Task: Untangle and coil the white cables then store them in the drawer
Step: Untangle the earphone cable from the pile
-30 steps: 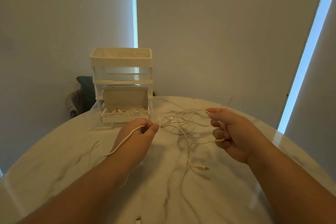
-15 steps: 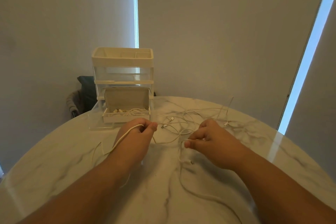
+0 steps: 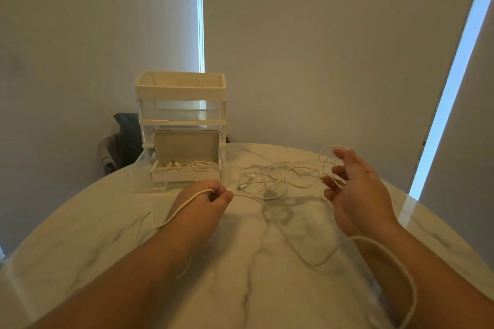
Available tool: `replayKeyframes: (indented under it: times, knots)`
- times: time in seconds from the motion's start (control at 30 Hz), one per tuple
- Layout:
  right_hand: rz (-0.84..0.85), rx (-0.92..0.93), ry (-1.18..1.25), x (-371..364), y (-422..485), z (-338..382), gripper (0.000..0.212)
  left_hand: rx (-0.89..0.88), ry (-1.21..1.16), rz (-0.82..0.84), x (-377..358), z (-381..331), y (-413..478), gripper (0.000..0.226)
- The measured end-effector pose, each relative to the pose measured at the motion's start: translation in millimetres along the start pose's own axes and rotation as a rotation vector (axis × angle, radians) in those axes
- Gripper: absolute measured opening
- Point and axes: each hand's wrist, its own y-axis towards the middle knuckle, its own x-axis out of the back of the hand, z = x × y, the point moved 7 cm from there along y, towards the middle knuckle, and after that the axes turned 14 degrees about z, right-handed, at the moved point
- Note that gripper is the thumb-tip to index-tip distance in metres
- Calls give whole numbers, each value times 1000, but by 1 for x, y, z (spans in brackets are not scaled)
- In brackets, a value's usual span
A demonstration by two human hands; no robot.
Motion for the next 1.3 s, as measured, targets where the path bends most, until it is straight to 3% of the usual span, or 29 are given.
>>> replayKeyframes:
  times: [0.17, 0.4, 0.53, 0.6, 0.73, 0.83, 0.97, 1.1, 1.23, 1.3]
  knots:
    - [69, -53, 38, -4, 3, -4, 27, -12, -42, -25, -1, 0, 0, 16]
    - [378, -310, 252, -24, -6, 10, 20, 6, -96, -188, 14, 3, -1, 20]
    - [748, -482, 290, -62, -40, -2, 39, -43, -430, -131, 4, -6, -7, 14]
    - [806, -504, 217, -78, -52, -18, 24, -79, -598, -42, -8, -9, -8, 13]
    - [769, -624, 109, -90, -65, -54, 26, -132, -656, 76, -22, -15, -8, 15]
    - [782, -763, -44, -85, -69, -76, 25, -111, -794, 49, -22, -16, -7, 20]
    - [696, -792, -197, -69, -59, -80, 23, -114, -850, 32, -15, -13, -7, 25]
    - [529, -667, -261, -51, -38, -67, 31, -177, -592, 93, -9, -17, -8, 23]
    - [371, -372, -634, -33, -17, -53, 36, -188, -342, 185, -15, -16, -4, 29]
    - [327, -331, -622, -30, -12, -52, 33, -165, -305, 196, -16, -14, -3, 32]
